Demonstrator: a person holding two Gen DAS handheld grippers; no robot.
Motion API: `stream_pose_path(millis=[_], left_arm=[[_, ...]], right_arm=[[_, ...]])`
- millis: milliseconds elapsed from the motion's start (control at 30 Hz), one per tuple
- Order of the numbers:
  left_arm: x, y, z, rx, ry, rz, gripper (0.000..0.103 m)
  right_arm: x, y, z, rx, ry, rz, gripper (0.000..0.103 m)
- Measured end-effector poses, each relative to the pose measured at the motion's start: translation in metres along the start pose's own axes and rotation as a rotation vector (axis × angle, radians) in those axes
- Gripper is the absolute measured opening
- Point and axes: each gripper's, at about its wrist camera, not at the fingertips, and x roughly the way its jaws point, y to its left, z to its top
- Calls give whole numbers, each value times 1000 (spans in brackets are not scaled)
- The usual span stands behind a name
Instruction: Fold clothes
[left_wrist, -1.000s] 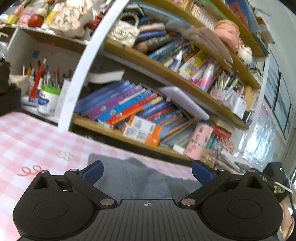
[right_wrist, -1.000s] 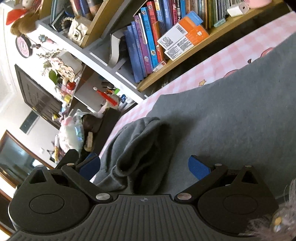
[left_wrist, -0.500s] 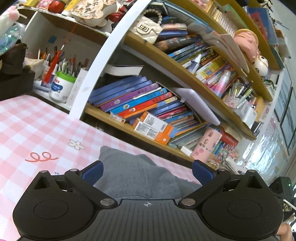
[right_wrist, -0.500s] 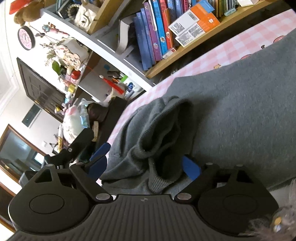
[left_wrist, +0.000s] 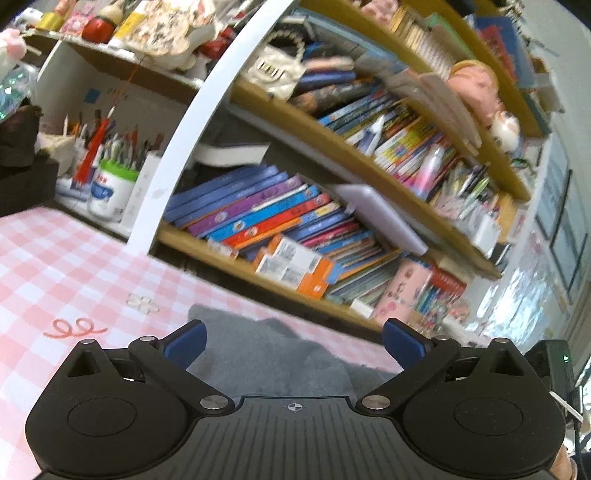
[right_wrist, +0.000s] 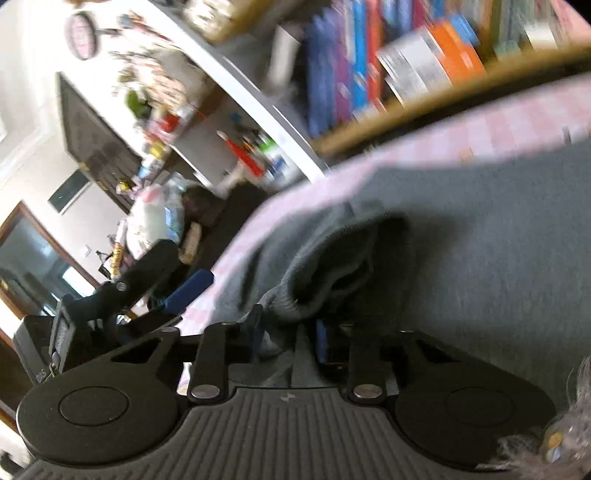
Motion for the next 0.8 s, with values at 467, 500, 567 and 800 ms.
stream_pose_path(millis=[467, 500, 567, 800], left_arm=[[10, -6, -6, 35, 86, -38, 82], [10, -5, -6, 30, 88, -37, 80], [10, -3, -6, 23, 89, -35, 72], [10, -2, -5, 12, 90, -34, 68]], right_arm=[[-7, -30, -3, 126, 27, -101, 33], [-7, -28, -4, 112, 24, -102, 40], [-7, -26, -5, 103, 20, -91, 40], [-23, -11, 5, -7, -91, -48, 23]])
